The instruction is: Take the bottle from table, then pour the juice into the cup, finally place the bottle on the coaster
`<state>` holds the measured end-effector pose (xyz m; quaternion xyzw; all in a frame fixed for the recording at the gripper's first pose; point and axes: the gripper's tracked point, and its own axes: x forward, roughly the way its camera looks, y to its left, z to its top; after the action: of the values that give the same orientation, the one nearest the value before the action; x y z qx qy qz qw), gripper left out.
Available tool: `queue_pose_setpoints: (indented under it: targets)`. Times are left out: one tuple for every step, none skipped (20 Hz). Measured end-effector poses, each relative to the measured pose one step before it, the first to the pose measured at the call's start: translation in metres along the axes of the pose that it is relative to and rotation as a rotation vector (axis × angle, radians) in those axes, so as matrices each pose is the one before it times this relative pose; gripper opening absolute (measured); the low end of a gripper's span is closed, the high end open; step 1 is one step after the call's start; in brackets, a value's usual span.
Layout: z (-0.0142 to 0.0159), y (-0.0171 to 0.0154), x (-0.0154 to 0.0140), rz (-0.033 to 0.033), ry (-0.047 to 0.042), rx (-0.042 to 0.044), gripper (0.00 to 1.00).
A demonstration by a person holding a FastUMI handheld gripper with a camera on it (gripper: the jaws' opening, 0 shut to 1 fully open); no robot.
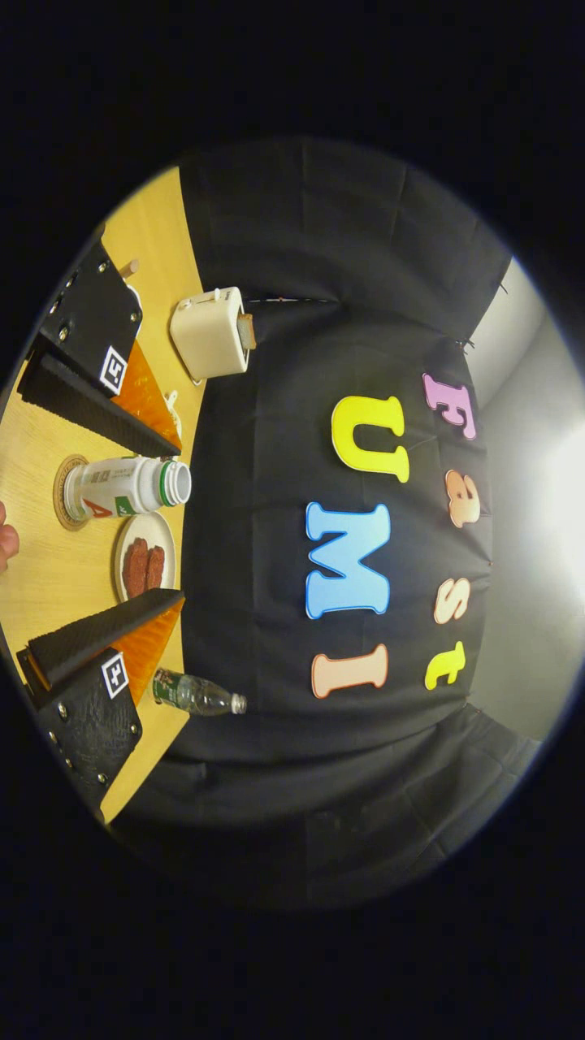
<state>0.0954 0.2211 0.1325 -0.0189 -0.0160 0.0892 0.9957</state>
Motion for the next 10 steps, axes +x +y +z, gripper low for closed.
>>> queue_pose_setpoints:
  targets:
    - [0.01042,-0.00301,-0.0067,-0.00316,-0.00248,0.00702,0.99]
    - [0.01052,0.00037,-0.0071,0.00462,-0.00294,0.01304,0.99]
    - [0.01298,0.00084,-0.00639,0.0018,-0.00819,0.00747,0.99]
    - [0.01097,-0.00046,-0.00611,-0.00209,-0.00699,-0.00507,0.99]
    - [0.00963,-0.00111,-0.00457,-0.00532,-0.00215,-0.00844,0.99]
    - [0.00616,-0.00066,-0.0054,-0.00596,0.00508,-0.01217,0.99]
    - [0.00705,0.00188,-0.0037,0.0068,-0.00536,-0.00348,0.99]
    - [0.00646,0.0011,-0.00393,-0.00278,-0.00358,-0.00107,0.99]
    - [0.00396,-0.00119,-0.00294,0.00505,-0.007,0.00332,0.99]
    - [0.00038,-0.00281,-0.00227,-0.00389,-0.00407,0.00077,0.99]
